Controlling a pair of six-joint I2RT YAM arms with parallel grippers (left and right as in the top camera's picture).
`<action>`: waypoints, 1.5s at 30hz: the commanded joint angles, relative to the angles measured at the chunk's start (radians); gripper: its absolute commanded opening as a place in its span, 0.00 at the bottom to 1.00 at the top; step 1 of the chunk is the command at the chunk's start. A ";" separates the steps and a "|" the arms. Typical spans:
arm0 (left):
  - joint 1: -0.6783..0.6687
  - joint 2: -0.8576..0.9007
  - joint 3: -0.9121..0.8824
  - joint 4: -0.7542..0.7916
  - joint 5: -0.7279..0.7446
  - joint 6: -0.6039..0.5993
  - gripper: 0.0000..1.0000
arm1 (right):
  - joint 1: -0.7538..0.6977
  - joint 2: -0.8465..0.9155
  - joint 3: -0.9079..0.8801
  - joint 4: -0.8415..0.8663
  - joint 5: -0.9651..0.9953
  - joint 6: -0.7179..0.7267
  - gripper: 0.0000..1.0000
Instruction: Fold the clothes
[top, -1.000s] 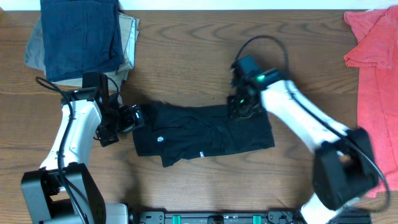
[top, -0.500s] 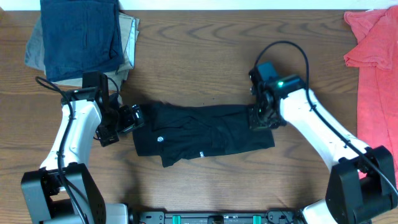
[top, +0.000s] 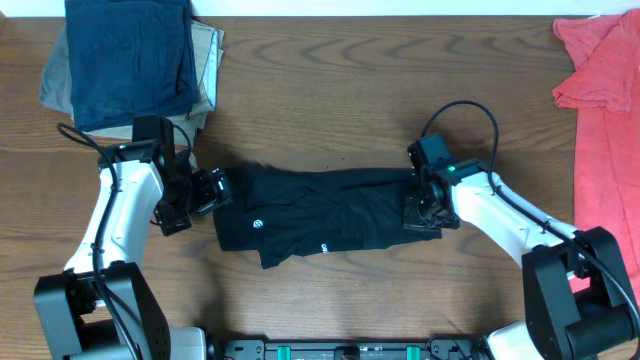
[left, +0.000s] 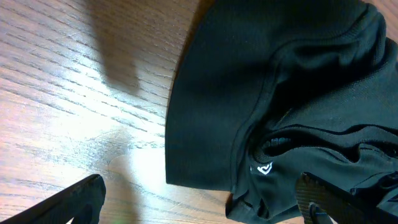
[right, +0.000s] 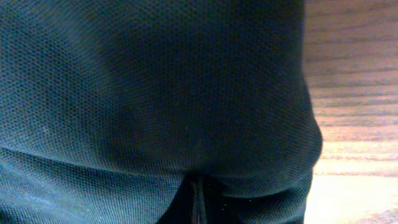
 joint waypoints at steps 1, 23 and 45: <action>0.002 -0.001 -0.006 -0.006 0.010 0.010 0.98 | -0.013 0.019 0.035 -0.080 0.013 0.017 0.01; 0.201 0.025 -0.006 0.063 0.159 0.216 0.98 | -0.319 0.015 0.442 -0.447 0.169 -0.080 0.99; 0.194 0.315 -0.007 0.126 0.406 0.444 0.98 | -0.332 0.015 0.442 -0.431 0.143 -0.069 0.99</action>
